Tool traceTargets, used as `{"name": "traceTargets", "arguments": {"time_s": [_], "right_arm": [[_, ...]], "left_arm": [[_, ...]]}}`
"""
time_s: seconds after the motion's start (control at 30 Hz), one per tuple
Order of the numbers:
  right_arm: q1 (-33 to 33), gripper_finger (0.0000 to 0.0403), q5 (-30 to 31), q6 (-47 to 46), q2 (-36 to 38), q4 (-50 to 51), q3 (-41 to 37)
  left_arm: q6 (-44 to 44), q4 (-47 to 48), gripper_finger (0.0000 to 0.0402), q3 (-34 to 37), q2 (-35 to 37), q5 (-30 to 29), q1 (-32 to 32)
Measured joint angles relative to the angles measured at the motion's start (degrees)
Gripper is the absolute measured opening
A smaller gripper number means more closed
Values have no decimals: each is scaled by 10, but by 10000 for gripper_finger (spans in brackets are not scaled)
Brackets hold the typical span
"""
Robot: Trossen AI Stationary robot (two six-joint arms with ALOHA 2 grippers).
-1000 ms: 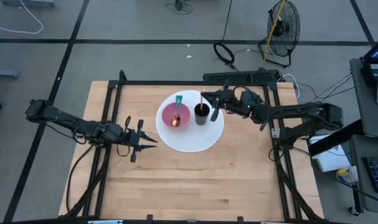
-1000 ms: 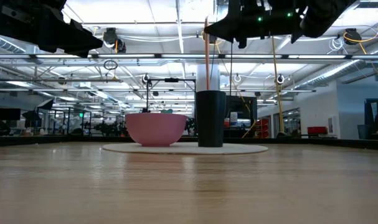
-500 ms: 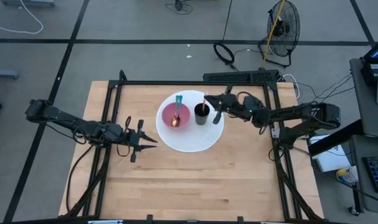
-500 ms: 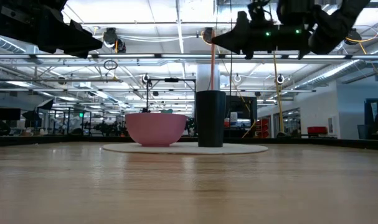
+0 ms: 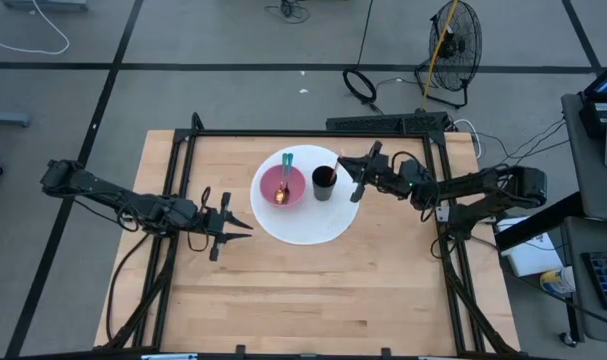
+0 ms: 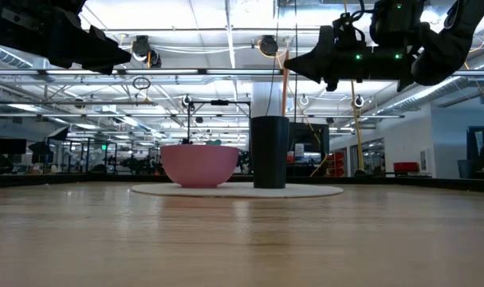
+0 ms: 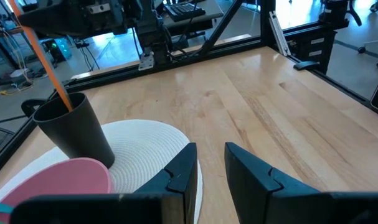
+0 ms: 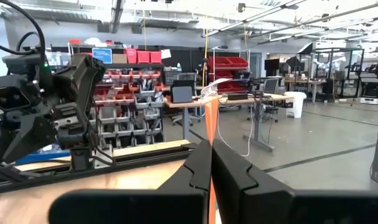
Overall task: Pick & Place Utensil
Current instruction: Put the orange straw into the black cup
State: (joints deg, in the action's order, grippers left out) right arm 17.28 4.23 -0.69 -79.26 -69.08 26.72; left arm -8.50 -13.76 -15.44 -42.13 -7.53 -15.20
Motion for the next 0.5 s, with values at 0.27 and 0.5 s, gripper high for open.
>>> {"name": "traceTargets", "arguments": {"time_s": [0.27,0.5], "right_arm": [[0,0,0,-16,-14,-1,0],[-1,0,-23,-17,-74,-81,0]], "left_arm": [[-3,0,88,0,0,0,0],[-3,0,88,0,0,-1,0]]}}
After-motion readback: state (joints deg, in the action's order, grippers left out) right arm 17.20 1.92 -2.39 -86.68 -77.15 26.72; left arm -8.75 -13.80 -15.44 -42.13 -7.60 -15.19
